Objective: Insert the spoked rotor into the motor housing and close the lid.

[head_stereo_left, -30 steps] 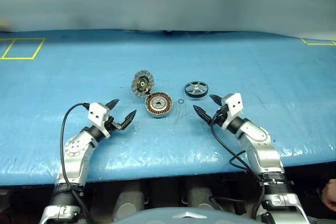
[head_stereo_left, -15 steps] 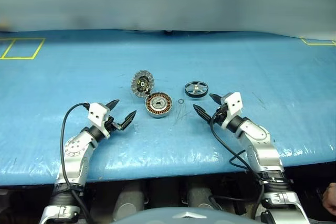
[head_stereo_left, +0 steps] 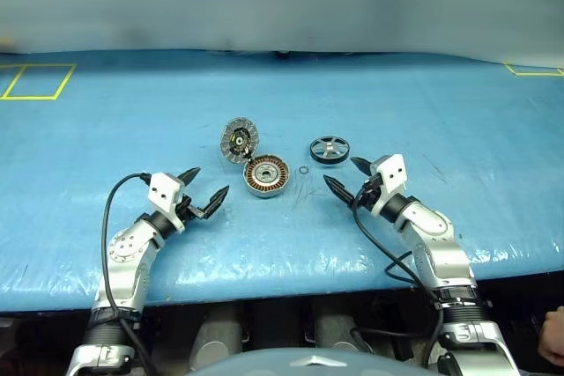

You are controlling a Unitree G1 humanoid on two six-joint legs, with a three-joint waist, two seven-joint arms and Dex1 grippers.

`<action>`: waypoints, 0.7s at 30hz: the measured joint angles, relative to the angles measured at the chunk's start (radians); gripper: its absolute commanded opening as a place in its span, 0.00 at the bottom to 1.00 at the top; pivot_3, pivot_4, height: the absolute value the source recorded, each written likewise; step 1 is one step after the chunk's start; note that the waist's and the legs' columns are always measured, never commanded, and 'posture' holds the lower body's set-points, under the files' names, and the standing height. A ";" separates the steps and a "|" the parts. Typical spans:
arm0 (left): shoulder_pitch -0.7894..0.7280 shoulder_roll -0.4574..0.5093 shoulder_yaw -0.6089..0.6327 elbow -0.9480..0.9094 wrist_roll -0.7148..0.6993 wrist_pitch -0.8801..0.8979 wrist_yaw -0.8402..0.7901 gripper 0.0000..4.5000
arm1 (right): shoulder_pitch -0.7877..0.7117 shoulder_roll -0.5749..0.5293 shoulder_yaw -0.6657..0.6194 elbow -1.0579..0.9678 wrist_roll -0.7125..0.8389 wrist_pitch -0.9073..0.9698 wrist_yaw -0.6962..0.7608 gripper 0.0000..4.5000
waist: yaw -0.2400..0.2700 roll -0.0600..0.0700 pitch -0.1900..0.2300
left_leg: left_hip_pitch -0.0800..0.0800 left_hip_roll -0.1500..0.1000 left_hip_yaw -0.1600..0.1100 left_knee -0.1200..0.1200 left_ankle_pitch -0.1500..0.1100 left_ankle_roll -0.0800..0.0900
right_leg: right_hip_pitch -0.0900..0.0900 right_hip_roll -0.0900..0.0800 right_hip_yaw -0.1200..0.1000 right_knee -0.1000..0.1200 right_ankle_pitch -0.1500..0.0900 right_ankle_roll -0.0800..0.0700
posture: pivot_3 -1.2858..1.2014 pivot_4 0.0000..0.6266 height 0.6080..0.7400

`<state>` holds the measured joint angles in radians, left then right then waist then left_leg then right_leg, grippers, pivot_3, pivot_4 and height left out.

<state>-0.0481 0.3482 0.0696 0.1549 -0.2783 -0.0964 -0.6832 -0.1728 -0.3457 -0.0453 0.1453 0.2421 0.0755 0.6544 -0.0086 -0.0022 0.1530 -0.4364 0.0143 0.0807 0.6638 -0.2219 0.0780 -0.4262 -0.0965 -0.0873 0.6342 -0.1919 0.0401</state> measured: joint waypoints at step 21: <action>-0.298 0.440 -0.282 -0.209 0.140 0.142 -0.517 1.00 | 0.003 0.016 0.022 0.003 -0.006 -0.004 -0.005 1.00 | 0.009 0.001 0.001 | -0.001 0.000 0.000 -0.001 0.000 -0.001 | -0.001 0.001 0.000 -0.002 -0.002 0.001 | 0.52 0.24 1.00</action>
<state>-0.3464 0.7879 -0.2120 -0.0538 -0.1386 0.0454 -1.1998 -0.1697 -0.3294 -0.0236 0.1484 0.2356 0.0712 0.6494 0.0004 -0.0008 0.1539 -0.4376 0.0143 0.0811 0.6626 -0.2219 0.0771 -0.4270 -0.0954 -0.0873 0.6327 -0.1937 0.0415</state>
